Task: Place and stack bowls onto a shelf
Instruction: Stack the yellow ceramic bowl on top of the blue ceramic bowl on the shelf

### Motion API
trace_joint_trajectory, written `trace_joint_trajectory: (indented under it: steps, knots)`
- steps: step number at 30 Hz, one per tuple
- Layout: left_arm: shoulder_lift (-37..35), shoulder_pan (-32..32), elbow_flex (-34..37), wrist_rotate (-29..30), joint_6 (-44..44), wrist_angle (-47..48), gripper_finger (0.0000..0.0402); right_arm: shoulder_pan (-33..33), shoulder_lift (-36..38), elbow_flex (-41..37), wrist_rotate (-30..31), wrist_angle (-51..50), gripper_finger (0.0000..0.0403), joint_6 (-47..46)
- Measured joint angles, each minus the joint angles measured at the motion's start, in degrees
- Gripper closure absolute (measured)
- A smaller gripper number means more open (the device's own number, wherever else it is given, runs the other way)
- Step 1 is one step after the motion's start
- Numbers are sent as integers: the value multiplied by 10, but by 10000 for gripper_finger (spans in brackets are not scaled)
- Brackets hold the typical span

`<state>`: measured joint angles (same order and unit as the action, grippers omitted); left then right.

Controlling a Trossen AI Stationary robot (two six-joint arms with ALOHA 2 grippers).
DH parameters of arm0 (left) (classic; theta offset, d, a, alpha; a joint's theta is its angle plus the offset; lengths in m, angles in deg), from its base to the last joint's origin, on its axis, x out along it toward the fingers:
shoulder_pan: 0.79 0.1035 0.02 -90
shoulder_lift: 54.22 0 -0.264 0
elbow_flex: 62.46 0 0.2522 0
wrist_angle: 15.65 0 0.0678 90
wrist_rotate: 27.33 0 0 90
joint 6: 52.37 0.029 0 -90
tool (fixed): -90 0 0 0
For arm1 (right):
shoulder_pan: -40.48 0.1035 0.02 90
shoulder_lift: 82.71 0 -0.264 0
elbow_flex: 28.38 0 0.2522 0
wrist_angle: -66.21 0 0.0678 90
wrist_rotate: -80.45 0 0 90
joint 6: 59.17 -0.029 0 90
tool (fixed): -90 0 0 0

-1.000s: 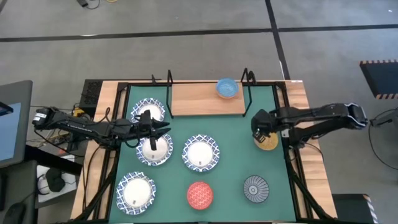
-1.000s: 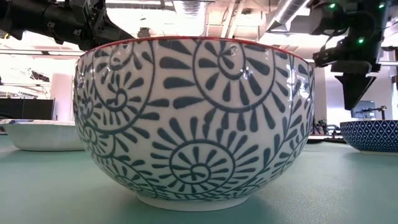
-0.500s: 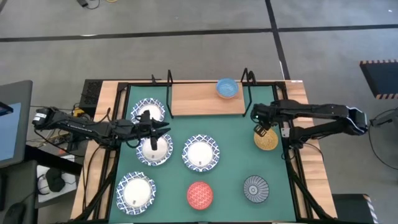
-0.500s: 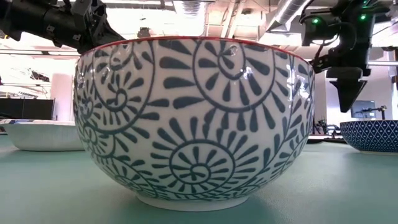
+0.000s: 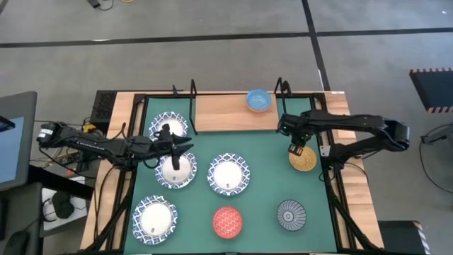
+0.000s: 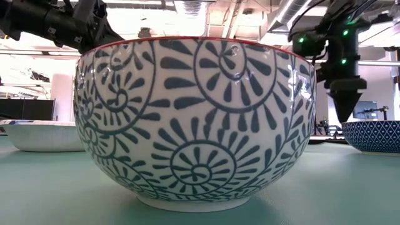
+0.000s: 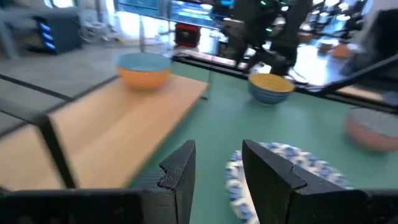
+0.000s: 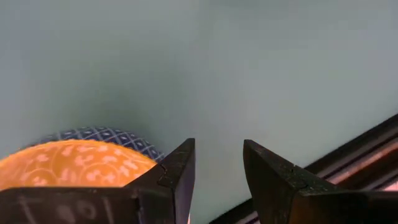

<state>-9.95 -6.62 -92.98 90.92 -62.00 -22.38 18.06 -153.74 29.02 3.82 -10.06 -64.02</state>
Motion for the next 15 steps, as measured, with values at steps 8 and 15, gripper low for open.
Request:
trace_joint_trajectory:
  steps: [8,15]
  knots:
    - [0,58,0,16,84,-18,285,-28,-83,2,-19,-35,243,70]
    - [0,157,0,-34,146,-174,285,-57,-117,55,44,-141,243,93]
